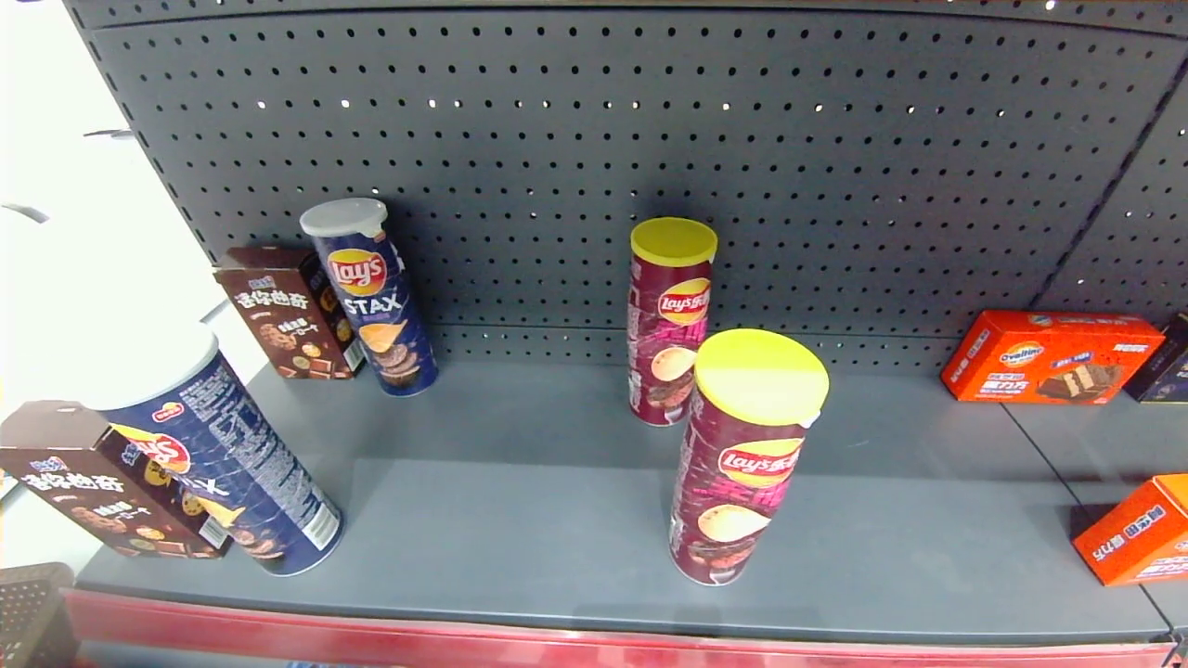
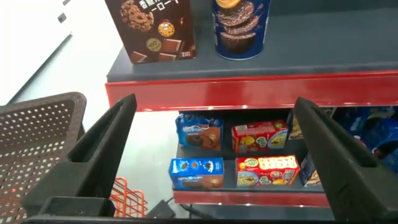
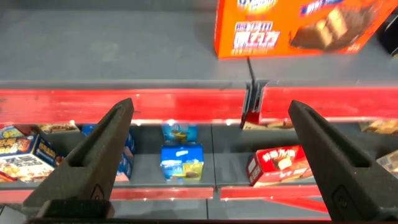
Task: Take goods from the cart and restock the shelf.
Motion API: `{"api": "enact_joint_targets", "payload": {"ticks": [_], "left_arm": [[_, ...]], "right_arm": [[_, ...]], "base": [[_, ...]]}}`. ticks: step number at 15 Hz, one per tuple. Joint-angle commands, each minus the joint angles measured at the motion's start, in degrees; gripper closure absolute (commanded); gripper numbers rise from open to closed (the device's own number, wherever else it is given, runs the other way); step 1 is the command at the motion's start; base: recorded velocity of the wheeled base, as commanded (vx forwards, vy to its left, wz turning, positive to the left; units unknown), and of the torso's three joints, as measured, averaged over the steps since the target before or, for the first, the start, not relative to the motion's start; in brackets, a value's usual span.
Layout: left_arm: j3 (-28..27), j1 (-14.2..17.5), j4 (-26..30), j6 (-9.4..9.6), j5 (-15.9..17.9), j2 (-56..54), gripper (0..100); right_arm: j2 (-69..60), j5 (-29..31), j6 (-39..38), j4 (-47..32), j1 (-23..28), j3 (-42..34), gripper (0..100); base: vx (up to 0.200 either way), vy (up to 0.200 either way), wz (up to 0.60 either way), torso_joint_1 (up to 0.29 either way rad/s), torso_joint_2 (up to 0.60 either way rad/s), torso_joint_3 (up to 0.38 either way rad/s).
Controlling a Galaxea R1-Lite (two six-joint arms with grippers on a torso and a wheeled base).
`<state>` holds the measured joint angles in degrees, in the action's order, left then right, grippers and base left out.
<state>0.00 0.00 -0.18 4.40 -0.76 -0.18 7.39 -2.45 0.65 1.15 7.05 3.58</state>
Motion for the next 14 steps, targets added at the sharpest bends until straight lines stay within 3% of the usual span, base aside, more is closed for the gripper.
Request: {"api": "enact_joint_targets", "payload": {"ticks": [1,2,5,8,11,14], "left_arm": [[0.0,0.0,0.01,-0.09,0.23,0.18,0],[0.0,0.0,0.01,-0.09,0.23,0.18,0],[0.0,0.0,0.01,-0.27,-0.04,0.18,0],[0.0,0.0,0.01,-0.97,0.14,0.18,0],[0.0,0.0,0.01,-1.41,0.32,0.18,0],[0.0,0.0,0.01,-1.68,0.32,0.18,0]], "right_arm": [[20.39,-6.69,-1.88,2.63,-4.41,19.18,0],[22.32,-10.47,-1.44,2.46,-7.57,19.97,0],[29.88,-11.35,2.61,2.72,-14.25,20.5,0],[40.51,-10.73,4.36,5.27,-24.98,24.19,0],[51.32,-10.82,4.36,13.71,-28.67,24.63,0],[55.89,-10.47,4.8,15.29,-28.93,24.01,0]], "base": [[0.0,0.0,0.0,0.0,0.0,0.0],[0.0,0.0,0.0,0.0,0.0,0.0],[0.0,0.0,0.0,0.0,0.0,0.0],[0.0,0.0,0.0,0.0,0.0,0.0],[0.0,0.0,0.0,0.0,0.0,0.0],[0.0,0.0,0.0,0.0,0.0,0.0]]}}
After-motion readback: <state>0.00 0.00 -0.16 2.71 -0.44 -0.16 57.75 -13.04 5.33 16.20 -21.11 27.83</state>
